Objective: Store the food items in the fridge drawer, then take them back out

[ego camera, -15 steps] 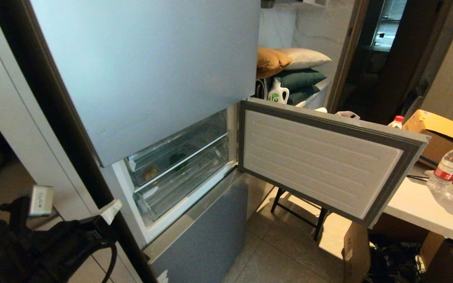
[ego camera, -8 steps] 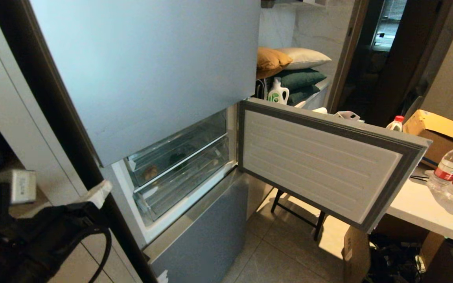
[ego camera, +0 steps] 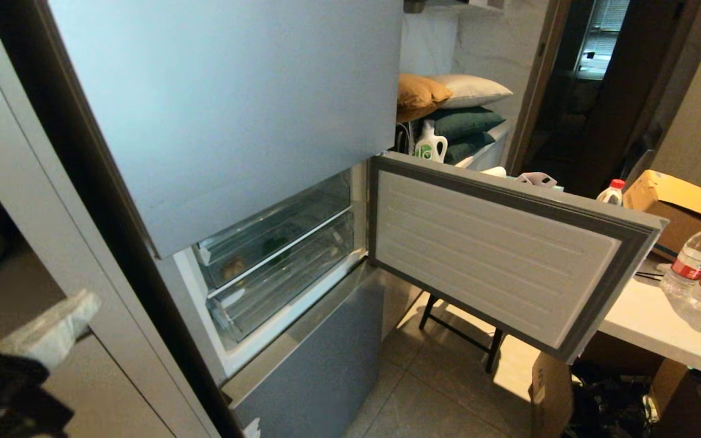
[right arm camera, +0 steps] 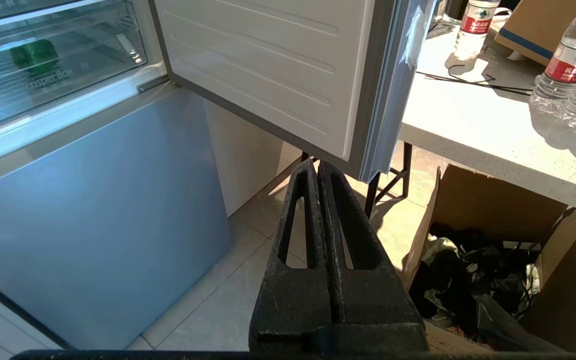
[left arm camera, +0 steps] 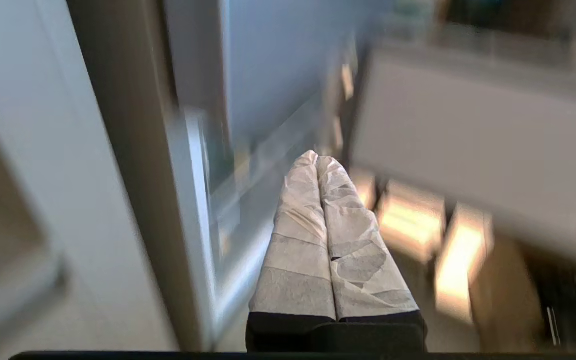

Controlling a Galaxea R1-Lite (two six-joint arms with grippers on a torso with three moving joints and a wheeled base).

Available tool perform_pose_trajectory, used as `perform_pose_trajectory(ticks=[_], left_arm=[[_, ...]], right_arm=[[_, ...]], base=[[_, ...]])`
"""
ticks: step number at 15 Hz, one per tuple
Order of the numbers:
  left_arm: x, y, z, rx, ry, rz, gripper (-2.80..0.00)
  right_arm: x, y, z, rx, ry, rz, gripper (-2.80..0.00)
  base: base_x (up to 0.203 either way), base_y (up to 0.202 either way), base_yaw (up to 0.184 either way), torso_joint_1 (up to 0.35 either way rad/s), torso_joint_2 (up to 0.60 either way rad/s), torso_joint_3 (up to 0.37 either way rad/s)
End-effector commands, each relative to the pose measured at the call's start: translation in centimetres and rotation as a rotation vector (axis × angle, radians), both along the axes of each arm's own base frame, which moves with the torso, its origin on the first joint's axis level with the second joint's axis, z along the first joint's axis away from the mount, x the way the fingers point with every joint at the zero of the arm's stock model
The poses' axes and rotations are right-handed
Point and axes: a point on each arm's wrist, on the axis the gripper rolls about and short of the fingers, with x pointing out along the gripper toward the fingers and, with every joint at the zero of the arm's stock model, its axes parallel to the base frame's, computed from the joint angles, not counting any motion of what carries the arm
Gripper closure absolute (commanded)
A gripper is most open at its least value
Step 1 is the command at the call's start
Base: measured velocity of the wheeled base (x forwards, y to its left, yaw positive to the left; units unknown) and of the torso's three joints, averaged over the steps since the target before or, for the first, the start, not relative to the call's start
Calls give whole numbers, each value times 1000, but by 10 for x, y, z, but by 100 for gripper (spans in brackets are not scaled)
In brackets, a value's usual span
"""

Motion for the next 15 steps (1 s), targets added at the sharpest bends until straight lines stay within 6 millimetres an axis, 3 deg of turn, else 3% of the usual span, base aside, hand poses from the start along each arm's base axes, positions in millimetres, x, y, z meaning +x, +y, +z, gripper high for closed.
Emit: perform_pose_trajectory(ticks=[1, 5, 9, 15], left_arm=[[-50, 20, -44, 106, 247, -56, 0], [-92, 35, -98, 197, 513, -186, 0], [-95, 34, -99, 146, 525, 63, 0], [-94, 34, -99, 50, 484, 127, 0]], right_arm=[[0, 0, 0, 0, 2, 0, 0], [0, 0, 0, -1, 2, -1, 0], [0, 0, 0, 0, 1, -1, 0], [0, 0, 0, 0, 2, -1, 0]], base=[[0, 0, 0, 0, 0, 0], [0, 0, 0, 0, 0, 0], [0, 0, 0, 0, 0, 0], [0, 0, 0, 0, 0, 0]])
